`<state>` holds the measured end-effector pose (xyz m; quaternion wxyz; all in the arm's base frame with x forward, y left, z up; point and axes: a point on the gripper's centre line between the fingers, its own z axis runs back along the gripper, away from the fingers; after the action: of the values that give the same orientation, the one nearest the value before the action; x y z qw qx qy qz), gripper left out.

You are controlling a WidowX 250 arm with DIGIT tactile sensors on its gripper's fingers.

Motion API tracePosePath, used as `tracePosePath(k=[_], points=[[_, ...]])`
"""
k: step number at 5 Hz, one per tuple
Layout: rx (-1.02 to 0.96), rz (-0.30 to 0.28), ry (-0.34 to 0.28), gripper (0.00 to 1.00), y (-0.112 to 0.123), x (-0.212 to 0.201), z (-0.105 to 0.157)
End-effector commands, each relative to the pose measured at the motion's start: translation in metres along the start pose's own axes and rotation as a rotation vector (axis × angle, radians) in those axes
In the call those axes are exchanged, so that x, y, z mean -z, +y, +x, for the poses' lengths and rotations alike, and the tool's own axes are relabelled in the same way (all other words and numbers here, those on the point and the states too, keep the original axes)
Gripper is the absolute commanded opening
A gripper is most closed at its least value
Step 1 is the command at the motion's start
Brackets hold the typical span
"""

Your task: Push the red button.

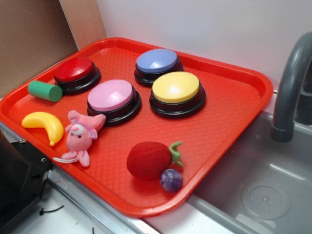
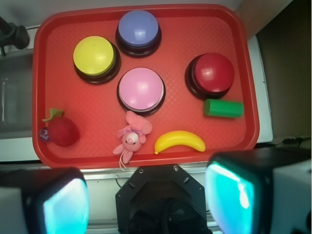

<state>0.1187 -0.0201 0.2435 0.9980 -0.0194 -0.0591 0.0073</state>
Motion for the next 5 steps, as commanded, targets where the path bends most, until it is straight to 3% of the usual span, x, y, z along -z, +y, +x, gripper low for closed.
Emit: tracePosePath(k=[1,2,3,4,5], points=[[0.0,0.0,0.0,1.0,0.0,0.0,0.0],[-0.166,0.017,-0.082,1.0,0.049,0.025,0.033],[-0.308,-0.005,-0.152,1.0,0.09,0.054,0.064],[-0.445,0.028,-0.191,1.0,0.112,0.082,0.074],[-0.625,0.071,-0.158,1.0,0.128,0.118,0.076]])
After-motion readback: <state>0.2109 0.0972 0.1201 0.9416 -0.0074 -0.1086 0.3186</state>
